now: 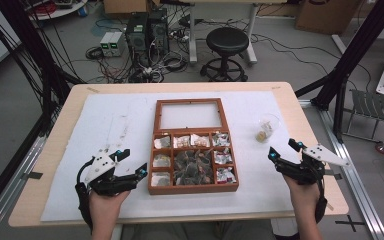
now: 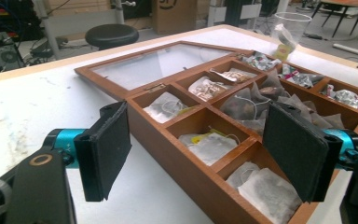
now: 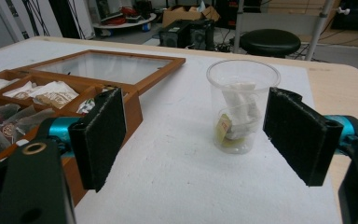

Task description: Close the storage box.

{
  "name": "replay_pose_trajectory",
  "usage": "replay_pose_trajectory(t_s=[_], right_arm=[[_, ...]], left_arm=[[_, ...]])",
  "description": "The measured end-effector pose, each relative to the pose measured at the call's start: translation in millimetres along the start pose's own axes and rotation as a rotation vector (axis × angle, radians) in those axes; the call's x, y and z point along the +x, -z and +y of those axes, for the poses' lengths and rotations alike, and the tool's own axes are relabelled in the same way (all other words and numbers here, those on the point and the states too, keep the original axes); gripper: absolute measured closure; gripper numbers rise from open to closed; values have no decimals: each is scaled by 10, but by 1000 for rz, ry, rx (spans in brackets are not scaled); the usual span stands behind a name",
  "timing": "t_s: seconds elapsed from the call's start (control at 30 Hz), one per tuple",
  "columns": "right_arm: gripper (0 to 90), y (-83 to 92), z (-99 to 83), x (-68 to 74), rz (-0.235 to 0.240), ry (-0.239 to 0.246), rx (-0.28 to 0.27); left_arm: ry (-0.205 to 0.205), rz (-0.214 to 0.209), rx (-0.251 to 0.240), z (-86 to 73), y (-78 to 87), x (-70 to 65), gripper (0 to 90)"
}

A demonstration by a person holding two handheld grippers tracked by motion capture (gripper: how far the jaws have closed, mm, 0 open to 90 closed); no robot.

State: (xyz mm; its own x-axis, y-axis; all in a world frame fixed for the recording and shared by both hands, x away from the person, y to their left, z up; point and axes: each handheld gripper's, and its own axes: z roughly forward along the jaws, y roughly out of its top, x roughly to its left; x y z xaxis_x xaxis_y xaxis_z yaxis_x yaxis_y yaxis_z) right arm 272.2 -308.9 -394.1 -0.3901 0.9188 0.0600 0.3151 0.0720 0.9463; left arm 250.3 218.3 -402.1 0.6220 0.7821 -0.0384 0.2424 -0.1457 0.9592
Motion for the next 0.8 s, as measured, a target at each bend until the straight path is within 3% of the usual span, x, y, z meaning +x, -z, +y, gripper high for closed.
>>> replay_pose_trajectory(t_s=[0.6,0.8], right_arm=[[218,-71,11,28,18,7,10],[218,-137,59,85,24,26,14]], left_arm=[[12,-10,13,-35,10,5,233],[19,14,33,75,-109,65,233]])
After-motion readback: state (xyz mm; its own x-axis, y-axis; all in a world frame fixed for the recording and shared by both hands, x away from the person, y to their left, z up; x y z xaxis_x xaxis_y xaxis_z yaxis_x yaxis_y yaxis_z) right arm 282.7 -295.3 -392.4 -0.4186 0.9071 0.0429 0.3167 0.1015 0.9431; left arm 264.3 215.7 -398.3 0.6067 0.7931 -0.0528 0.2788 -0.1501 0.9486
